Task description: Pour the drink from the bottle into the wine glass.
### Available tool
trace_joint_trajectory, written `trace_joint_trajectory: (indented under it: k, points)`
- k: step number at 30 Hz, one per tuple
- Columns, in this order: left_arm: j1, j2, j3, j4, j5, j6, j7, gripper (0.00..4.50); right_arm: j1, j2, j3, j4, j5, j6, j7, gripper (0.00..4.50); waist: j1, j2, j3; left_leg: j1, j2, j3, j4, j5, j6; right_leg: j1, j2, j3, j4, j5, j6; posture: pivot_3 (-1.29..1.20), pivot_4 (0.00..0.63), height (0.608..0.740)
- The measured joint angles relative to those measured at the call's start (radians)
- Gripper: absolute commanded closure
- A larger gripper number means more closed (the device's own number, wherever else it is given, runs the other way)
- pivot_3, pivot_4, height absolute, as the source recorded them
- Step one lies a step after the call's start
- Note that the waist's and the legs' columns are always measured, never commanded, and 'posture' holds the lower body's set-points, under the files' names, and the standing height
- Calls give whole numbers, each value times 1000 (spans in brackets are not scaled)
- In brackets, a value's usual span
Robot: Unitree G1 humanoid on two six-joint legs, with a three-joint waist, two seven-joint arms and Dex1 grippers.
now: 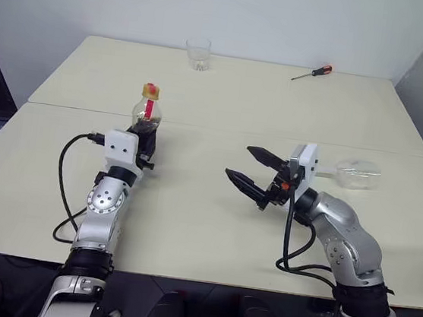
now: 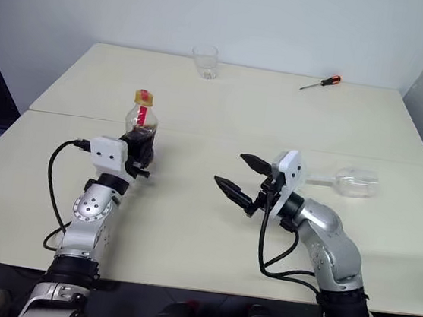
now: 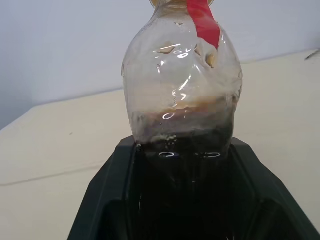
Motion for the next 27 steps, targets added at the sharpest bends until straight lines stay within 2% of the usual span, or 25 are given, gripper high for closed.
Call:
trace_joint_trajectory:
  k: [6, 12, 17, 27]
  points:
    - [-39, 6, -50, -102, -53, 53, -170, 2578, -109, 4, 27, 40, 66, 82, 74, 0, 0, 0, 0, 0, 0, 0, 0, 0, 0, 0, 0, 0, 0, 0, 0, 0, 150, 740]
    - [-56, 25, -77, -151, -97, 102, -307, 2578, -245, 41, 25, 227, 41, 60, 86, 0, -3, 0, 0, 0, 0, 0, -1, 0, 0, -1, 1, 0, 0, 0, 0, 0, 150, 740]
    - [-84, 33, -75, -156, -114, 126, -351, 2578, -334, 57, -11, 378, 0, 7, 84, 0, -2, 0, 0, 0, 0, 1, 0, 0, 0, -1, 0, 1, 0, 0, 0, 0, 150, 740]
    - [-80, 0, -91, -267, -181, 191, -433, 2578, -387, 98, -44, 498, -19, -18, 107, 0, -5, 1, 0, 0, 1, 1, -1, 0, 0, -1, 1, 1, 0, 0, 0, 0, 150, 740]
